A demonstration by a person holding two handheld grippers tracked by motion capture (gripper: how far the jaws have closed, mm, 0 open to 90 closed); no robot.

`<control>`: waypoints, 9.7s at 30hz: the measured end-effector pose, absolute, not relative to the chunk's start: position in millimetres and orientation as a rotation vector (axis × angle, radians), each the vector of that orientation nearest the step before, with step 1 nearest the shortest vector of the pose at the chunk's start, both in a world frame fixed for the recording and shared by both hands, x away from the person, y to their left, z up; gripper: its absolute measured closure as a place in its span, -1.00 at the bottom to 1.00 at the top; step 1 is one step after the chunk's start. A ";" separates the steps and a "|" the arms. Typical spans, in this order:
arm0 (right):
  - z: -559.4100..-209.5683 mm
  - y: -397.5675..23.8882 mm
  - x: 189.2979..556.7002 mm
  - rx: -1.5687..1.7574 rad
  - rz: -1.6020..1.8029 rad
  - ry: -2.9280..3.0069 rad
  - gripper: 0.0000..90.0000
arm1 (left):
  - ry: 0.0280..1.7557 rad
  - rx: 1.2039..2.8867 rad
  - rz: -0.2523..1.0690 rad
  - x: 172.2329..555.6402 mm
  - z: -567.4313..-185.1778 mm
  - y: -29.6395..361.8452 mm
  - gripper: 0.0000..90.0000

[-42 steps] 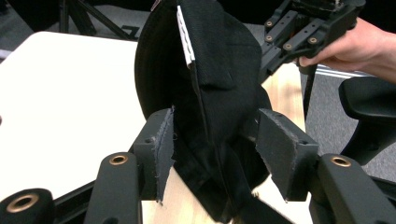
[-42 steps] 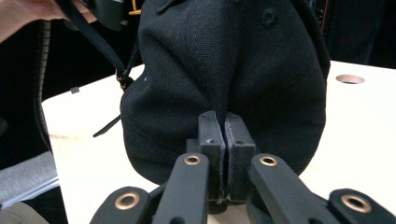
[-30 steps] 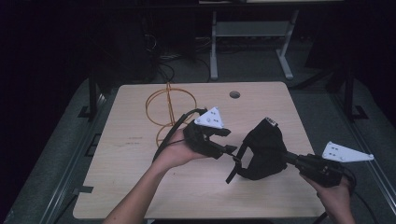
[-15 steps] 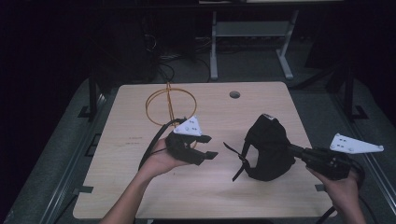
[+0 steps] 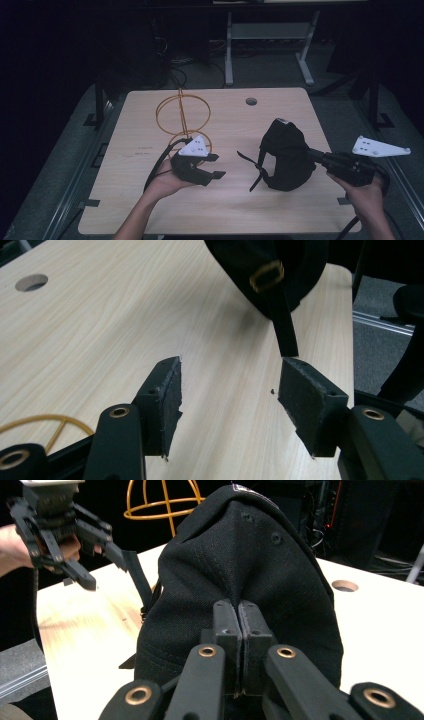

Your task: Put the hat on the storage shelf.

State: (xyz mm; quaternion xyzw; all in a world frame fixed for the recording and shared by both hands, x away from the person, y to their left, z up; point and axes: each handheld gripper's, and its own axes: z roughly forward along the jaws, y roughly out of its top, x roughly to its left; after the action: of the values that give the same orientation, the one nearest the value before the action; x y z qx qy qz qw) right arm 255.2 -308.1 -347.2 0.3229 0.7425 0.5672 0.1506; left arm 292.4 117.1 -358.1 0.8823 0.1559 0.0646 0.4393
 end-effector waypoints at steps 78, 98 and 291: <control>-214.3 -187.8 348.0 0.621 1.726 2.246 0.96 | 0.398 2.267 0.227 276.1 -430.1 138.8 -0.28; -185.6 -126.0 373.5 0.512 1.731 2.315 0.96 | 0.393 2.266 0.234 277.0 -430.1 141.3 -0.29; -326.9 -218.0 351.6 0.963 1.526 2.430 -0.63 | 0.405 2.298 0.246 273.6 -438.0 138.9 -0.39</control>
State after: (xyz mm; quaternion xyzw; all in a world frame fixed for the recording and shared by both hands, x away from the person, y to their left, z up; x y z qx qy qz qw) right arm 351.6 -218.0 -326.9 0.3178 0.8014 0.5035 0.0574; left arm 273.6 138.9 -438.0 0.9031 0.1591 0.0967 0.3871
